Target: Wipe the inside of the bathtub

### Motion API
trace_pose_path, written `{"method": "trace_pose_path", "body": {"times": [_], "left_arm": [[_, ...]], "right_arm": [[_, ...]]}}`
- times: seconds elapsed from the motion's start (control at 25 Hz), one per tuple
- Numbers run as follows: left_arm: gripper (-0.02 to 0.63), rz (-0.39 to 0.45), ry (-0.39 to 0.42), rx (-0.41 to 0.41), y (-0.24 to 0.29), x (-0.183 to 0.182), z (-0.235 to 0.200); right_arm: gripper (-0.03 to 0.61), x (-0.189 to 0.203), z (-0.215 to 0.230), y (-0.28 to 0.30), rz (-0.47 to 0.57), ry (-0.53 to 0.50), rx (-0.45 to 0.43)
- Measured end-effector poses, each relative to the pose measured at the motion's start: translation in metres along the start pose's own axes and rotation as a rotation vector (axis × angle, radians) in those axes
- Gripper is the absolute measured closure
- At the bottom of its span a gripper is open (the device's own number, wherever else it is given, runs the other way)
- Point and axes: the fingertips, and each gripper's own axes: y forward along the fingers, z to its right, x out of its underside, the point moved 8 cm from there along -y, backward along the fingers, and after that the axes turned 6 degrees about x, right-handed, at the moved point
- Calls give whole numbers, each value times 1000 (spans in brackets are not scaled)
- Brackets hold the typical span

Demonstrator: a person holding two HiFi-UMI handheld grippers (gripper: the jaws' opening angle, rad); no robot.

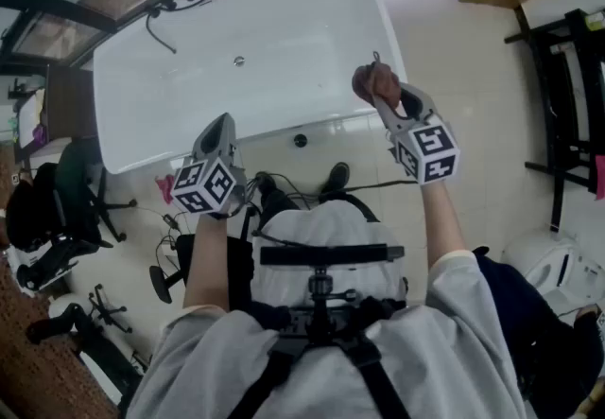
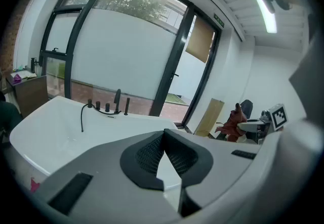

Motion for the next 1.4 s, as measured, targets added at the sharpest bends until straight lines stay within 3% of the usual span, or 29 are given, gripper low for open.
{"method": "trace_pose_path", "body": {"times": [0.28, 0.48, 0.68, 0.88, 1.24, 1.4], "left_arm": [[606, 23, 3, 12, 12, -2, 39], [606, 21, 23, 16, 4, -1, 34], [606, 25, -27, 35, 10, 4, 28], [606, 36, -42, 99, 23, -3, 27], [606, 10, 14, 191, 41, -18, 19], [606, -5, 44, 194, 49, -14, 17]], "right_arm": [[436, 10, 28, -2, -7, 13, -19], [436, 9, 19, 5, -11, 15, -25], [436, 5, 17, 5, -21, 6, -7], [436, -3, 20, 4, -23, 45, 23], [436, -15, 1, 11, -19, 41, 72], [436, -13, -1, 14, -31, 18, 75]]}}
